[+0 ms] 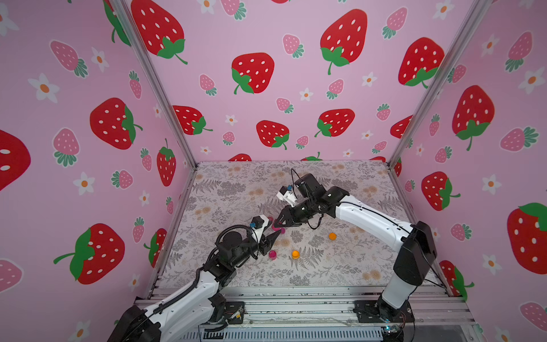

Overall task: Close the paint jar lid
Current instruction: Pick up the paint jar from the center of the board.

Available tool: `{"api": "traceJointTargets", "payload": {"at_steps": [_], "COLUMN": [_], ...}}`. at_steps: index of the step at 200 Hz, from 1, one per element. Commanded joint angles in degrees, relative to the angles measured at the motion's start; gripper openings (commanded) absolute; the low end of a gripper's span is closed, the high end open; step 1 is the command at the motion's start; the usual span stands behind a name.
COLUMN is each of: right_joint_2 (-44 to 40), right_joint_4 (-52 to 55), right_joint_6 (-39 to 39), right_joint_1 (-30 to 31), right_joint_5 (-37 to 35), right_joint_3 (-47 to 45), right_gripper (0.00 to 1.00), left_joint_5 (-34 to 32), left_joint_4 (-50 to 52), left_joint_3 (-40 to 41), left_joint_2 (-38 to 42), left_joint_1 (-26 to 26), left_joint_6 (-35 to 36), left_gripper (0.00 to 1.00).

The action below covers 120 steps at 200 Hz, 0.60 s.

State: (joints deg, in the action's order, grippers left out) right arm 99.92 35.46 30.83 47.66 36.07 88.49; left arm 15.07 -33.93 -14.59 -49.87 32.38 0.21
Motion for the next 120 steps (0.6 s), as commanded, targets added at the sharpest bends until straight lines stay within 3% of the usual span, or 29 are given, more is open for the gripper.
{"api": "traceJointTargets", "payload": {"at_steps": [1, 120], "right_joint_2": [0.5, 1.2], "right_joint_4": [0.2, 1.2], "right_joint_6": [0.1, -0.7], "right_joint_1": [0.8, 1.4], "right_joint_5": [2.0, 1.2], "right_joint_3": [-0.1, -0.7], "right_gripper": [0.24, 0.24], "left_joint_5": [-0.8, -2.4], "left_joint_4": [0.8, 1.7], "left_joint_3": [-1.2, -1.5], "left_joint_2": [0.9, 2.2], "left_joint_1": [0.1, 0.1], "left_joint_6": [1.2, 1.3], "left_gripper": [0.48, 0.49]}}
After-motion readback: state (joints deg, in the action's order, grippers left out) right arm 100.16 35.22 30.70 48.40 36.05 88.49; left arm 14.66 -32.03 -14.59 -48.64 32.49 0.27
